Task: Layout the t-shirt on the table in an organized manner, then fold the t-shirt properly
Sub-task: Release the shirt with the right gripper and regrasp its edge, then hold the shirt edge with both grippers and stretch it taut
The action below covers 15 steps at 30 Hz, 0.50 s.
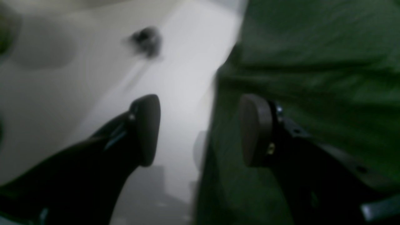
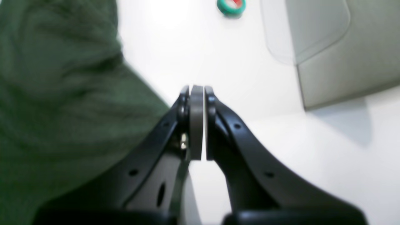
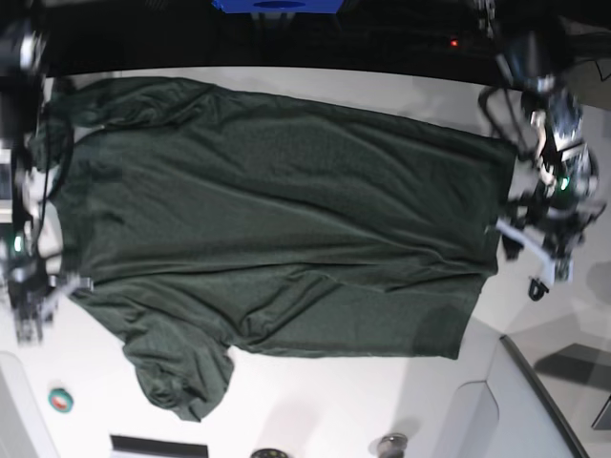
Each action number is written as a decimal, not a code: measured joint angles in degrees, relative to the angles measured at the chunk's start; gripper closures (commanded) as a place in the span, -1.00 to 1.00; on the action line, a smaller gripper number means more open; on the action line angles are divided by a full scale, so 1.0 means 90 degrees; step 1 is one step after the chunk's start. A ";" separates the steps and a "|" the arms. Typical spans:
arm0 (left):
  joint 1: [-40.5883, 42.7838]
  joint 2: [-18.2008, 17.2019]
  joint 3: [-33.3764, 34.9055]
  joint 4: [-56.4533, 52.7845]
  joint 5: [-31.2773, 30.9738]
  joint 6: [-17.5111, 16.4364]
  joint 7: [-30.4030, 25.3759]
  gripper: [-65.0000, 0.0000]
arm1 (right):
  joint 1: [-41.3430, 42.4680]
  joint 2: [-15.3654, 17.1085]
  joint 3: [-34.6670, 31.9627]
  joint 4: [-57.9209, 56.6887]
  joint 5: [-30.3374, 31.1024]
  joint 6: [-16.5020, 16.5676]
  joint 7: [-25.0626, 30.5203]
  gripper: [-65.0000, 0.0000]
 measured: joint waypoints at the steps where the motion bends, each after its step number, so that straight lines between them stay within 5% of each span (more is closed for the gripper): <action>1: 0.0376 0.0012 -0.0005 0.0289 -0.0012 -0.0039 0.0024 -0.15 | -0.0452 -0.0102 0.0126 0.0585 0.0007 0.0027 -0.0333 0.97; 8: 0.2045 0.0282 0.0240 0.0733 -0.0680 -0.0136 -0.0432 -0.10 | -0.2312 -0.0653 0.0240 0.2125 0.0080 0.0112 -0.1229 0.98; 10: 0.2237 0.0257 0.0236 0.0716 -0.1005 -0.0138 -0.0532 0.17 | -0.2511 -0.0736 0.0274 0.2142 0.0041 0.0085 -0.1353 0.98; 13: 0.2261 0.0209 0.0187 0.0457 -0.1171 -0.0136 -0.0617 1.00 | -0.2630 -0.0908 0.0274 0.2140 0.0070 0.0085 -0.1484 0.98; 15: 0.2198 0.0204 0.0180 0.0192 -0.1129 -0.0136 -0.0629 1.00 | -0.2637 -0.0923 0.0267 0.2108 0.0075 0.0083 -0.1477 0.98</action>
